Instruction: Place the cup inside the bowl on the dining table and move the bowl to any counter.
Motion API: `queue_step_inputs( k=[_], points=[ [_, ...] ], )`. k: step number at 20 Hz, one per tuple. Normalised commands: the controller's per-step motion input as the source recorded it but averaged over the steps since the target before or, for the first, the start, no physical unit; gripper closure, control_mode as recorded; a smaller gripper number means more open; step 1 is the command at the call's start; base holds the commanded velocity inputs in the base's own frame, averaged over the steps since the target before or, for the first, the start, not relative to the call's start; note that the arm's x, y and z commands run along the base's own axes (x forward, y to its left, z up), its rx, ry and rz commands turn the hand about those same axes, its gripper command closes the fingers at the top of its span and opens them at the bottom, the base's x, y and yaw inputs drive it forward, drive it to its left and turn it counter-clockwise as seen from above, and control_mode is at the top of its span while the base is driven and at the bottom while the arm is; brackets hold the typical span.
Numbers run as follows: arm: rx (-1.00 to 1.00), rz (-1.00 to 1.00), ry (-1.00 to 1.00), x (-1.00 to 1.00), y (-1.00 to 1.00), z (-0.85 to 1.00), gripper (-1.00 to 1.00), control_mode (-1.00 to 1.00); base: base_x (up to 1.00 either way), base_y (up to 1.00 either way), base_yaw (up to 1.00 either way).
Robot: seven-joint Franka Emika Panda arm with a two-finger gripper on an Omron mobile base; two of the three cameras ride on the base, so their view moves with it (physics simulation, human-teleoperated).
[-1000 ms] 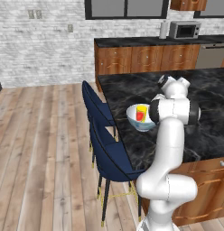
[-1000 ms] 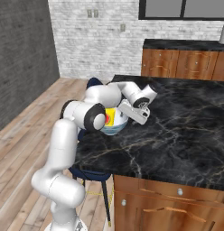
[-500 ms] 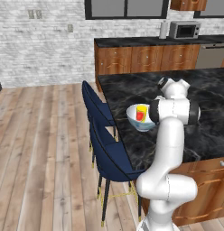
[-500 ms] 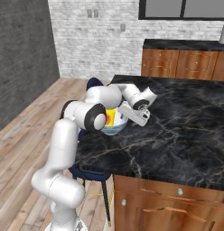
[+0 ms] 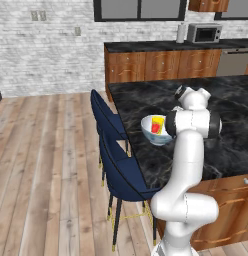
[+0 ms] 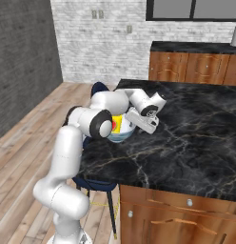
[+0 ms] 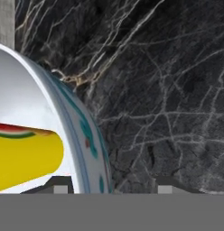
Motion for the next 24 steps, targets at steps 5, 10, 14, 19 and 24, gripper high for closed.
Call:
queue_step_inputs(
  k=[5,10,14,19,24],
  points=[
    [0.00,0.00,0.07,-0.01,0.00,0.00,1.00,-1.00,0.00,0.00,0.00],
    [0.00,0.00,0.03,-0.15,0.00,0.00,1.00,-1.00,0.00,0.00,0.00],
    [0.00,0.00,0.09,-0.19,0.00,0.05,1.00,-1.00,0.00,0.00,0.00],
    [0.01,0.00,0.01,-0.19,0.00,0.39,1.00,-1.00,0.00,0.00,0.00],
    [0.03,0.00,0.00,-0.32,0.00,0.44,1.00,-1.00,0.00,0.00,0.00]
  ],
)
